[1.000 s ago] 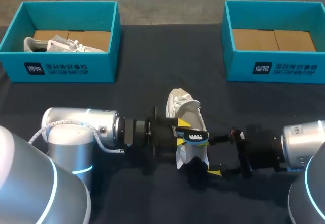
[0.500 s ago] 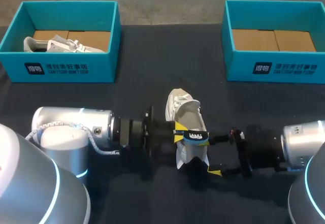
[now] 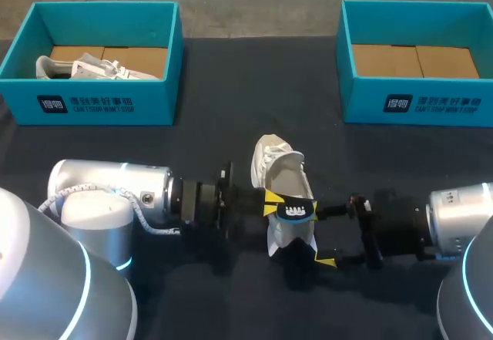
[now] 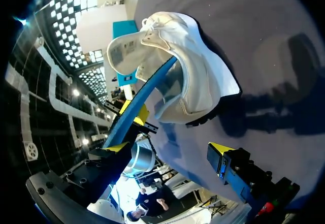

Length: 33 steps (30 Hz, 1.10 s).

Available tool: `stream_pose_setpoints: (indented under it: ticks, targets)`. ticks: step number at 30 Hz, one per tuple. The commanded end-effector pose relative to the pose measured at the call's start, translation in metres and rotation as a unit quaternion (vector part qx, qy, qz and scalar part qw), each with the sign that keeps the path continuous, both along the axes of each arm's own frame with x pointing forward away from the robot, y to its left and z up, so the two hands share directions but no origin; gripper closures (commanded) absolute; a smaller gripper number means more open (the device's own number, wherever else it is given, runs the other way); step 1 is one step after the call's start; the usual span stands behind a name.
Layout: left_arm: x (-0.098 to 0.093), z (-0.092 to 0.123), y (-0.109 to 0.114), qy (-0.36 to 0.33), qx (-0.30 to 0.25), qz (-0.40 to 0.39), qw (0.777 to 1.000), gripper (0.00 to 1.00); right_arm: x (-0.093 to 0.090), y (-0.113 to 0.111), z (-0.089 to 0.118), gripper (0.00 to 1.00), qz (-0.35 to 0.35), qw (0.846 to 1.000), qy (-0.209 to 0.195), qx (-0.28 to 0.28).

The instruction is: Take the shoe out of the shoebox, open the shoe tongue, remove and reinsert the insole, then place the shoe into the shoebox

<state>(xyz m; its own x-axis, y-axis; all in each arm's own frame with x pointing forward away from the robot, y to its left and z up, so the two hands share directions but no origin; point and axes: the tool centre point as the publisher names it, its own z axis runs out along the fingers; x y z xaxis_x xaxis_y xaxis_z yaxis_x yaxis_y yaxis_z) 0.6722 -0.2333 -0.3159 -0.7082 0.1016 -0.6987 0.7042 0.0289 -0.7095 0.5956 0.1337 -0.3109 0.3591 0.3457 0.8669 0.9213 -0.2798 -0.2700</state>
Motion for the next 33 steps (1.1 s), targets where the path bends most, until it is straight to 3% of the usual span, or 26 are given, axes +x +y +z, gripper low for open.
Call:
stream_pose_setpoints:
  ticks: [1, 33]
  targets:
    - [0.005, -0.005, -0.002, -0.002, -0.003, -0.004, 1.000, 1.00, 0.000, 0.002, 0.001, 0.00, 0.000, 1.000, 0.001, -0.003]
    - [0.016, -0.020, -0.012, -0.021, -0.001, -0.015, 1.000, 1.00, 0.000, 0.002, 0.001, 0.00, 0.000, 1.000, 0.001, -0.003]
